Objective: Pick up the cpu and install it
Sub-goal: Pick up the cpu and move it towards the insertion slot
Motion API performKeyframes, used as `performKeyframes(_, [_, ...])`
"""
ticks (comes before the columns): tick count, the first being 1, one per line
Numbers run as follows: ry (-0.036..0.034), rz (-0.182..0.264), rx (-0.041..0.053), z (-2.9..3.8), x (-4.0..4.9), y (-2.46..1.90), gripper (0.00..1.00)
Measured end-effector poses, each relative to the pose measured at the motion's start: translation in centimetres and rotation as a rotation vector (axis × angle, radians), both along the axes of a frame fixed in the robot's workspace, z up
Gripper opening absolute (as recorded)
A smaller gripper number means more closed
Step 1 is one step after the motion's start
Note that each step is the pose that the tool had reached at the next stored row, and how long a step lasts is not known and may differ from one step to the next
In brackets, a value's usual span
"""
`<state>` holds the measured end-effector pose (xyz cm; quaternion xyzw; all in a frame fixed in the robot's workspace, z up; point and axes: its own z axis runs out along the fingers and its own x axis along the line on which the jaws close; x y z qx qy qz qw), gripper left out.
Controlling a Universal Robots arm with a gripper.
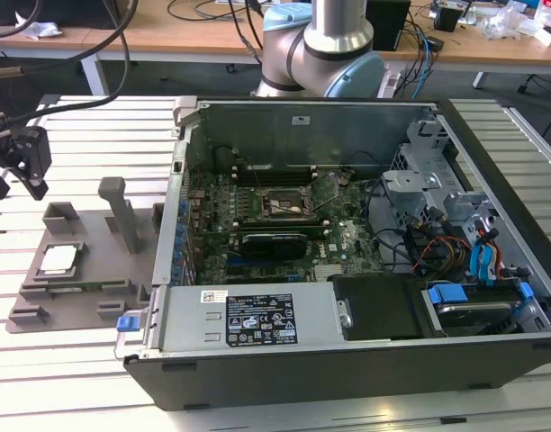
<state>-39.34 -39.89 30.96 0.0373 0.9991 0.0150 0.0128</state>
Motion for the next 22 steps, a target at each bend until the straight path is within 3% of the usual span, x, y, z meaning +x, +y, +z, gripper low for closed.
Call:
performKeyframes(6, [0.0,0.0,0.0,-0.73,0.0,0.0,0.55])
performKeyframes(22, [-0.0001,0.0,0.0001,-1.75,0.0,0.0,0.55])
